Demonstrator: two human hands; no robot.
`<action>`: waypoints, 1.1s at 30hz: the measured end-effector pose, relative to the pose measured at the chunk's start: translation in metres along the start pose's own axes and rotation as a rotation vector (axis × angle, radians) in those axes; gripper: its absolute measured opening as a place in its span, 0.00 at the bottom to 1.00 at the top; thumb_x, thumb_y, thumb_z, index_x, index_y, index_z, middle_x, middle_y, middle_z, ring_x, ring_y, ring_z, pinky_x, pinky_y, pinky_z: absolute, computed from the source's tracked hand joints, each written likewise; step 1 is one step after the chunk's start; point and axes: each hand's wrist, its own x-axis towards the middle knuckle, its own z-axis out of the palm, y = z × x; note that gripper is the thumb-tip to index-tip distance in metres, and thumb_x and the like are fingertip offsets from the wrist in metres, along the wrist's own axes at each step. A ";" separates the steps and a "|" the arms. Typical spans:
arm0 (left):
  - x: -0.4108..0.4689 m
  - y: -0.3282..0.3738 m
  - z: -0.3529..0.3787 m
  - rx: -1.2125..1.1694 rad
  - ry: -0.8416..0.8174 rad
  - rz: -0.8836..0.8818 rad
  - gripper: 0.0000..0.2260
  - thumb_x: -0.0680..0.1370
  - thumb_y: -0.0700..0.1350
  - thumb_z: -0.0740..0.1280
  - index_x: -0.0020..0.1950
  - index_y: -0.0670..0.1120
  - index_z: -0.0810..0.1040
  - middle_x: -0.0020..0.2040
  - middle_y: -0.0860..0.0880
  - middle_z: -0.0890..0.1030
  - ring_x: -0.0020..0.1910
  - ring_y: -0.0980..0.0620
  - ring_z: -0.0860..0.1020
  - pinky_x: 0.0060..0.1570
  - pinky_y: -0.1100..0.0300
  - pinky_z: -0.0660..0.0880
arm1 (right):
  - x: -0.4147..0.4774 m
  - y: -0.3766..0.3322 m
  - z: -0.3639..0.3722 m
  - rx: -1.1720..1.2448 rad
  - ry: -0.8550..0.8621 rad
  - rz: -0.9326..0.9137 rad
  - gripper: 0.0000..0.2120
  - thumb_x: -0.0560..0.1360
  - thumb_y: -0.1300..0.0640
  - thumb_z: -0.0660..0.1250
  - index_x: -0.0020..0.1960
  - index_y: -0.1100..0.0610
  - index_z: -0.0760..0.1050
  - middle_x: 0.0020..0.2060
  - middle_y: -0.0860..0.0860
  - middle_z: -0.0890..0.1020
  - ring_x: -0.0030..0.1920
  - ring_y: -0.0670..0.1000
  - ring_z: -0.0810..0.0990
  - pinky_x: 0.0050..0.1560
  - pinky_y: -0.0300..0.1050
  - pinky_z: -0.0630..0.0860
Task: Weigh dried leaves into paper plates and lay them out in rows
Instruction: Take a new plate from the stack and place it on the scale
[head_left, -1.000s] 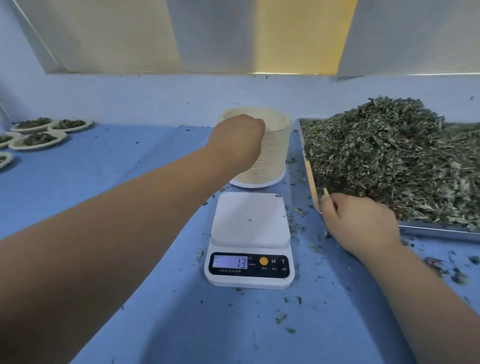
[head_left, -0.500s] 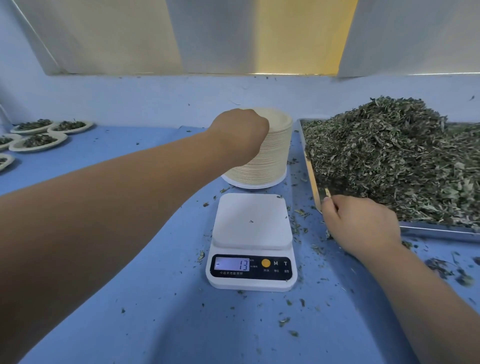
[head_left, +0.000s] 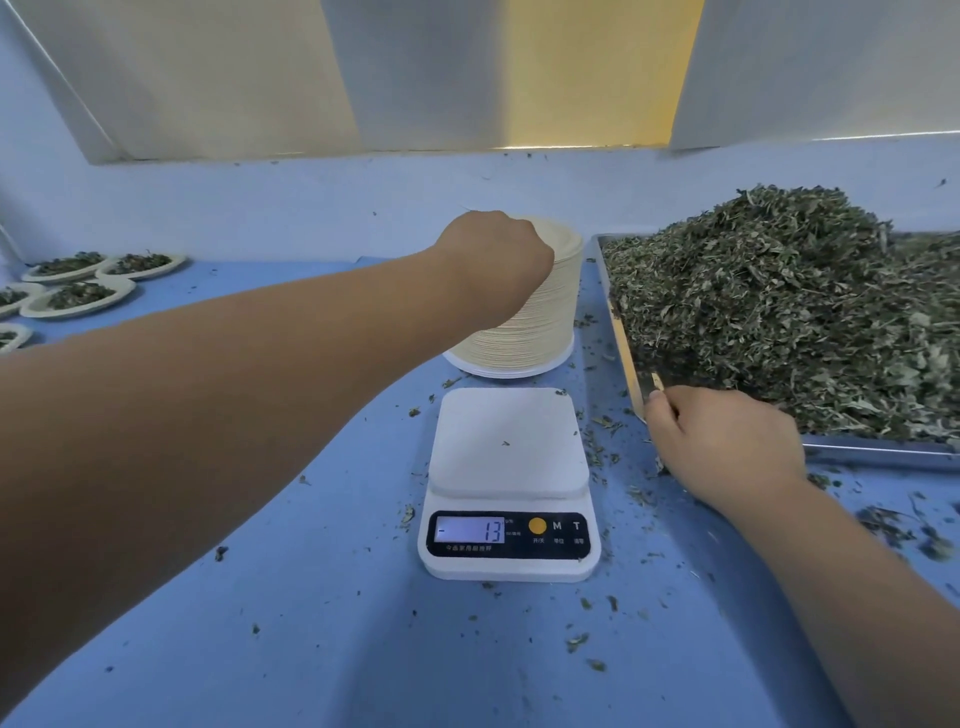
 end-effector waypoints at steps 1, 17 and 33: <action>0.000 0.000 0.000 0.002 0.001 -0.001 0.12 0.74 0.30 0.62 0.35 0.44 0.65 0.32 0.47 0.68 0.28 0.49 0.66 0.26 0.60 0.58 | 0.000 0.000 0.000 0.005 0.001 0.003 0.24 0.83 0.46 0.50 0.32 0.52 0.71 0.24 0.49 0.74 0.25 0.51 0.74 0.28 0.39 0.59; 0.005 0.004 -0.003 0.081 -0.047 0.040 0.13 0.74 0.31 0.65 0.35 0.44 0.65 0.33 0.48 0.68 0.29 0.49 0.65 0.26 0.59 0.58 | 0.000 -0.001 -0.002 0.010 -0.025 0.004 0.23 0.83 0.46 0.49 0.34 0.51 0.71 0.25 0.49 0.75 0.25 0.50 0.74 0.28 0.39 0.64; 0.003 -0.004 0.002 0.107 -0.027 0.066 0.12 0.74 0.31 0.65 0.35 0.43 0.67 0.32 0.48 0.67 0.28 0.49 0.65 0.26 0.60 0.57 | -0.001 0.000 0.000 -0.012 0.009 0.004 0.24 0.83 0.47 0.51 0.31 0.52 0.70 0.23 0.48 0.73 0.23 0.49 0.72 0.27 0.38 0.59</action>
